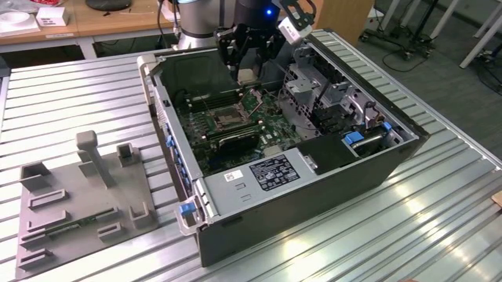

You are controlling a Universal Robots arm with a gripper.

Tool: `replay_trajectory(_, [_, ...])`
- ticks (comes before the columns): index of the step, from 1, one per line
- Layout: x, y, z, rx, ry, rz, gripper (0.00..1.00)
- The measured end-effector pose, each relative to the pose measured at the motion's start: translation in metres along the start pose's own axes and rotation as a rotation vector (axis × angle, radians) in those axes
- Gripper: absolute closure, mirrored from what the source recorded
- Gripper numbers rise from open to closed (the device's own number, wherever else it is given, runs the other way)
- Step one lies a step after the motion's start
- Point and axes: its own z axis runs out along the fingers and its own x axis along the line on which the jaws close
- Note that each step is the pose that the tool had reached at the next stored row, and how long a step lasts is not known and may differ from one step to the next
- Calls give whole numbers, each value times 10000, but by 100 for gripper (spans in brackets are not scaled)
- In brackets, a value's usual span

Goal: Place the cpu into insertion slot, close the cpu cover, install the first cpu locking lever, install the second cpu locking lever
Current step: 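Place the cpu into insertion slot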

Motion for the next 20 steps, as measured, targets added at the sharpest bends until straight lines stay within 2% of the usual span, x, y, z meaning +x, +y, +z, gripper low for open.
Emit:
replay_trajectory(3, [0, -2, 22, 0, 1, 0, 46])
replay_trajectory(8, [1, -9, 96, 2, 1, 0, 46])
replay_trajectory(12, [2, -10, 100, 3, 1, 1, 46])
replay_trajectory(20, [33, -17, 172, 2, 1, -1, 46])
